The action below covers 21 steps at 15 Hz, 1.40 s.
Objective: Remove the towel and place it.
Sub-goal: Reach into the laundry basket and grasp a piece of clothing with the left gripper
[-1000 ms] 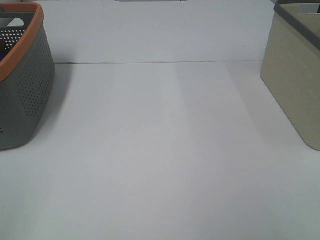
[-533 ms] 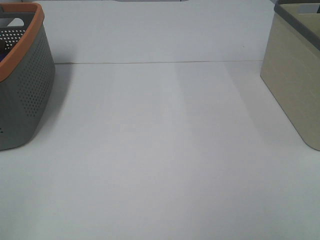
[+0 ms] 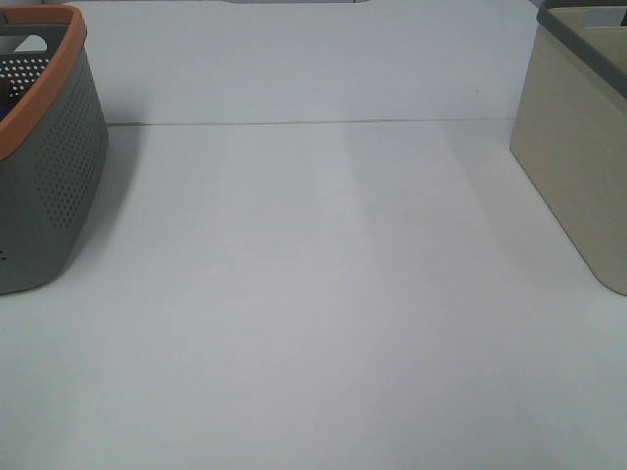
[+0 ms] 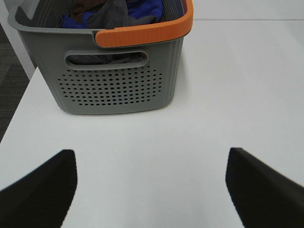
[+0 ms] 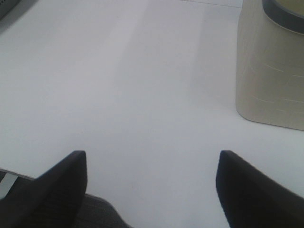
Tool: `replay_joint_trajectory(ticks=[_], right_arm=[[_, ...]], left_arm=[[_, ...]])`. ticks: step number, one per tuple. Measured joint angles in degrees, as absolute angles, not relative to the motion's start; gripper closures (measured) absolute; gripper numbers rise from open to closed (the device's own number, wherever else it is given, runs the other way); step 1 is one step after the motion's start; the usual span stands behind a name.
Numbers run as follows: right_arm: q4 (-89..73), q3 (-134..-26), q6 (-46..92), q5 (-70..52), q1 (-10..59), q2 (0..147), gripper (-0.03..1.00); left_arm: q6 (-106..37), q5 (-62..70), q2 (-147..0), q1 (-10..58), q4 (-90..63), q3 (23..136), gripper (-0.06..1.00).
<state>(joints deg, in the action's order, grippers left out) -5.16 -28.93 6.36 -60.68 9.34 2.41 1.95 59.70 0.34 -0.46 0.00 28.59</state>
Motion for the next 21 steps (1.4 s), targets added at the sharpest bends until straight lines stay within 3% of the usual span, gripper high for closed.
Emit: replay_joint_trajectory(ticks=[4,10,14,21], right_arm=[[-5.2,-28.9,6.4,-60.7,9.3,2.4,0.22],[-5.2,-28.9,6.4,-60.7,9.3,2.4,0.22],[-5.2,-28.9,6.4,-60.7,9.3,2.4,0.22],[-5.2,-28.9,6.4,-60.7,9.3,2.4,0.22]], left_arm=[[4.2,59.5,-0.6,-0.5,1.7,30.9,0.14],[10.7,54.5,-16.2,-0.5,9.0,38.8,0.14],[26.5,47.2,-34.4,-0.5,17.4,47.4,0.17],[36.1,43.5,-61.6,-0.5,20.5,62.5,0.17]])
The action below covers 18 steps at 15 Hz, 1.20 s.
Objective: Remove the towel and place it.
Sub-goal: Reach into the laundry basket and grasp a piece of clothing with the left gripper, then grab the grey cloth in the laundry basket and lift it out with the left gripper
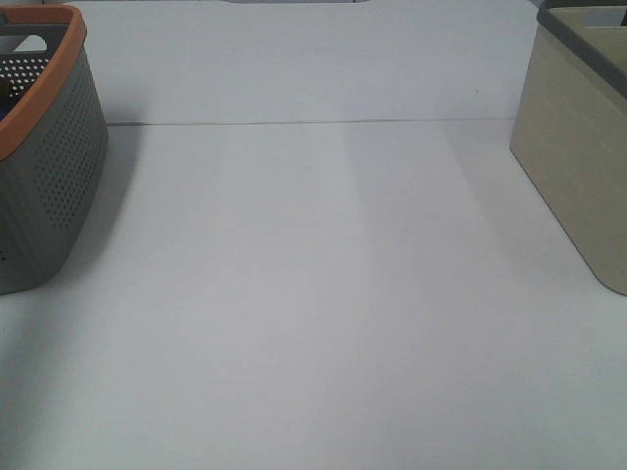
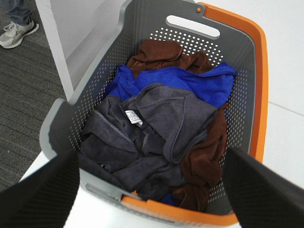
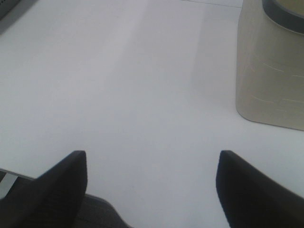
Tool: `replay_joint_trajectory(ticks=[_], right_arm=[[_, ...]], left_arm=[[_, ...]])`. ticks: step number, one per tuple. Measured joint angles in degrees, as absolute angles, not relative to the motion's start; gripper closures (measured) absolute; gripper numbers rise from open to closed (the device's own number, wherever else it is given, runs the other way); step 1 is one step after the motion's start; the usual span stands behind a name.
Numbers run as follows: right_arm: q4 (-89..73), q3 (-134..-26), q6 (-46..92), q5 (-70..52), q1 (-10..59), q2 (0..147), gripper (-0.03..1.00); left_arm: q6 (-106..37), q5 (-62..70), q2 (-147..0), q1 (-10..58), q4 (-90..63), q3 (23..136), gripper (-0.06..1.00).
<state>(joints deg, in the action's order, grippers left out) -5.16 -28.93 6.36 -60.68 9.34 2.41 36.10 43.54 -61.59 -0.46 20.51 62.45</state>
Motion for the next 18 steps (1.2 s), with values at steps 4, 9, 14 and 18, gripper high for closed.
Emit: replay_joint_trajectory(ticks=[4,9,14,18], right_arm=[[-5.2,-28.9,6.4,-60.7,9.3,2.4,0.22],[-5.2,-28.9,6.4,-60.7,9.3,2.4,0.22],[-5.2,-28.9,6.4,-60.7,9.3,2.4,0.22],[-5.2,-28.9,6.4,-60.7,9.3,2.4,0.22]], left_arm=[[45.3,41.7,-74.3,-0.5,23.4,68.6,0.18],[56.7,41.1,-87.0,-0.5,24.8,71.7,0.19],[66.6,37.0,-95.2,-0.5,26.5,72.0,0.20],[72.7,32.3,-100.2,-0.5,30.8,72.0,0.20]])
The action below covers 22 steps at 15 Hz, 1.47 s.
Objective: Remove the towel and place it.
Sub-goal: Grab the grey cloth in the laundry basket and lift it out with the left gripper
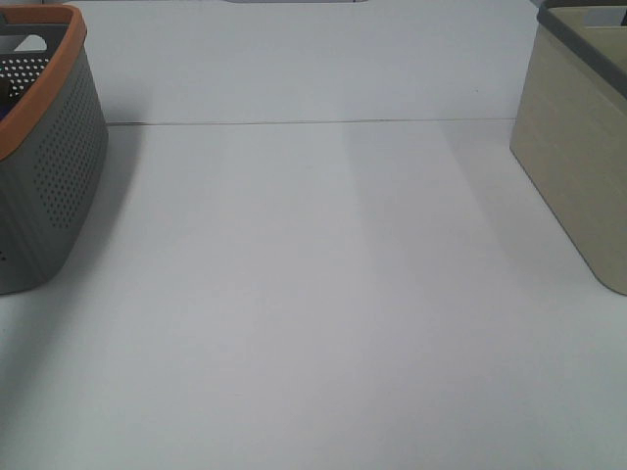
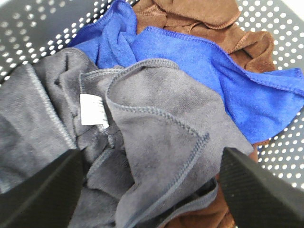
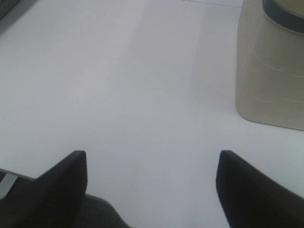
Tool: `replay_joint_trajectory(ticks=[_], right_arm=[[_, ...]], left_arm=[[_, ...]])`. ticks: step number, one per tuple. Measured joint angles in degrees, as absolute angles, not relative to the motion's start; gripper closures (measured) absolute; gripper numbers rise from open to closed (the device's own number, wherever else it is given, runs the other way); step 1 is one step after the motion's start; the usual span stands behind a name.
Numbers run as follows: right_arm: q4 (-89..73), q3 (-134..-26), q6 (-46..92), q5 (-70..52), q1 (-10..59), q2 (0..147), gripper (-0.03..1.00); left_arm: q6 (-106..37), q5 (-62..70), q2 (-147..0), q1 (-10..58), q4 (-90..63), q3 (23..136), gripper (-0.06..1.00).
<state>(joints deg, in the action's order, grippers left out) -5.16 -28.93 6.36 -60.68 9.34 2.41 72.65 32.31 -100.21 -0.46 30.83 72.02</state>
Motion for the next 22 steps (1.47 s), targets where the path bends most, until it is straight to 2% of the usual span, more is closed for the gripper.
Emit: replay_joint_trajectory(ticks=[3,6,7,8,10,11,12,17,22], right_arm=[[-5.2,-28.9,6.4,-60.7,9.3,2.4,0.22],[-5.2,-28.9,6.4,-60.7,9.3,2.4,0.22],[-5.2,-28.9,6.4,-60.7,9.3,2.4,0.22],[-5.2,-28.9,6.4,-60.7,9.3,2.4,0.22],[-5.2,-28.9,6.4,-60.7,9.3,2.4,0.22],[-5.2,-28.9,6.4,-60.7,9.3,2.4,0.22],[-5.2,-28.9,6.4,-60.7,9.3,2.4,0.22],[-5.2,-28.9,6.4,-60.7,9.3,2.4,0.22],[-5.2,-28.9,6.1,-60.7,9.3,2.4,0.22]], left_arm=[[75.6,29.0,-103.2,-0.5,32.7,72.1,0.22],[76.3,28.4,-105.2,-0.5,33.3,73.5,0.29],[76.3,28.1,-105.3,-0.5,33.7,73.9,0.35],[76.3,28.0,-105.3,-0.5,34.1,74.1,0.45],[76.4,27.9,-105.3,-0.5,34.6,74.1,0.83],[76.4,27.8,-105.3,-0.5,34.7,74.1,0.92],[76.4,27.8,-105.3,-0.5,34.7,74.1,0.94],[75.7,26.5,-102.0,-0.5,34.7,74.1,0.94],[71.1,14.2,-90.5,-0.5,35.0,74.1,0.94]])
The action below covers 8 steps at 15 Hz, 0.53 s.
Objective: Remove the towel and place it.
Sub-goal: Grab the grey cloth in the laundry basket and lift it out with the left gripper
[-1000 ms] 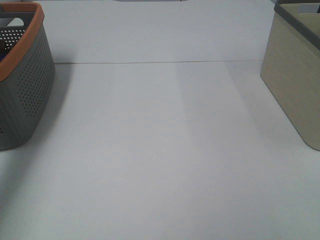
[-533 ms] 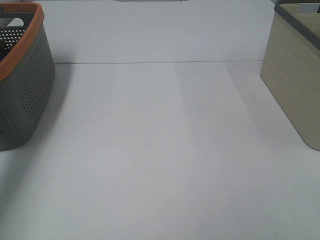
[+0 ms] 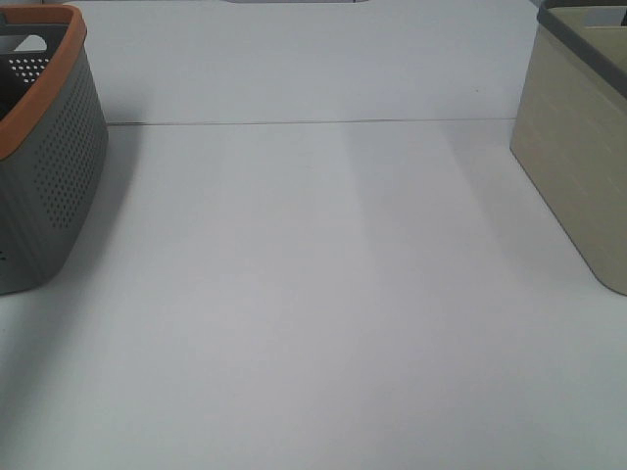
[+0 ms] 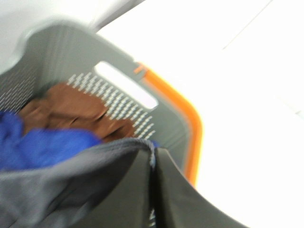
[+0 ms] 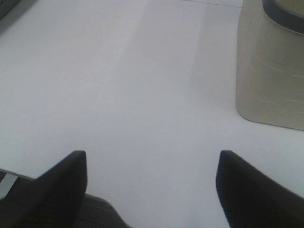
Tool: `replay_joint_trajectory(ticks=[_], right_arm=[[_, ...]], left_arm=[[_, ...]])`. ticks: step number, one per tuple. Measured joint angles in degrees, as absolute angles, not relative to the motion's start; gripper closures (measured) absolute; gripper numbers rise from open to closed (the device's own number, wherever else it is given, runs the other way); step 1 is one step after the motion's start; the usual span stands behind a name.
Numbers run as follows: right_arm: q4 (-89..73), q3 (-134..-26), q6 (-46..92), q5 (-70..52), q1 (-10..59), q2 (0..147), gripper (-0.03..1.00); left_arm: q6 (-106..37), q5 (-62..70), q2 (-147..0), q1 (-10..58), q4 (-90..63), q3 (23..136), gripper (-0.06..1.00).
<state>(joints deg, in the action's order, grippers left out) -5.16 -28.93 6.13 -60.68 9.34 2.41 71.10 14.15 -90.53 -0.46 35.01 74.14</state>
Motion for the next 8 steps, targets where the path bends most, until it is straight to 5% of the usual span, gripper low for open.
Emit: replay_joint_trajectory(ticks=[8], right_arm=[[-4.1,-28.9,4.6,-60.7,9.3,2.4,0.22]], left_arm=[[69.3,-0.3,-77.5,-0.5,35.1,76.4,0.94]])
